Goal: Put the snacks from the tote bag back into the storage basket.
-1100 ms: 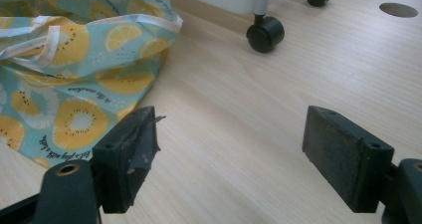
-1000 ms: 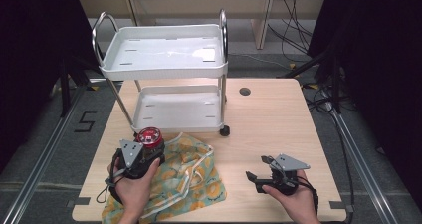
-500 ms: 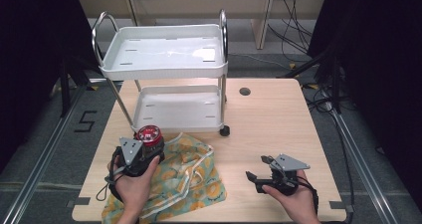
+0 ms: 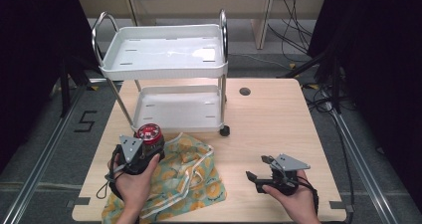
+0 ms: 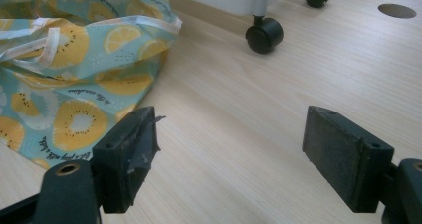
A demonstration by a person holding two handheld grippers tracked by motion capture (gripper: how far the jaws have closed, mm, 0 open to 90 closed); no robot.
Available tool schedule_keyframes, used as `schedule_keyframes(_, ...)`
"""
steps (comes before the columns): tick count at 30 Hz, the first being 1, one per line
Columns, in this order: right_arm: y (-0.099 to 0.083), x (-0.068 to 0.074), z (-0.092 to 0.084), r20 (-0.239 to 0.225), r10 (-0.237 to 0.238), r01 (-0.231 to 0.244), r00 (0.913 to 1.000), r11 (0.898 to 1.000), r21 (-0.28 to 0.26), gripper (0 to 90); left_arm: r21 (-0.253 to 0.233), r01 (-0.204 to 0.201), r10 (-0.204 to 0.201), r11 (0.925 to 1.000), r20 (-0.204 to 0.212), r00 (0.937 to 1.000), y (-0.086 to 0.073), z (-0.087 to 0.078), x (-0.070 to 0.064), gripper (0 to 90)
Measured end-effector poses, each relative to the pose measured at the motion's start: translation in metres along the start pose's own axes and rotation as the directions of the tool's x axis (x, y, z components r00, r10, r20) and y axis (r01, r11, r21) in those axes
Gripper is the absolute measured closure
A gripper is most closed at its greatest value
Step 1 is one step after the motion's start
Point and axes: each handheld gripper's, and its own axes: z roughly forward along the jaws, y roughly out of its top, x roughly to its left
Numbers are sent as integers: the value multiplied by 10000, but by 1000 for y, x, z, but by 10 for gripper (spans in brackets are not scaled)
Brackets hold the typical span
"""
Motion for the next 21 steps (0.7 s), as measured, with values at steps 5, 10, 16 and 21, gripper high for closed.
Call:
schedule_keyframes(5,0,-2,1,-94,-204,204,9997,9998,-68,226,-32,-7,7,10000,-41,10000,1,0,0,255)
schedule_keyframes(10,0,-2,1,-111,-211,210,9997,9998,-67,226,-45,24,-24,10000,-96,10000,2,1,2,254)
schedule_keyframes(16,0,-2,1,0,-211,211,9998,9998,-37,226,-112,100,-103,9999,-203,9997,4,2,4,254)
schedule_keyframes(21,0,-1,1,1,-189,189,9998,9998,-42,226,-106,102,-105,9999,-254,9996,4,3,4,254)
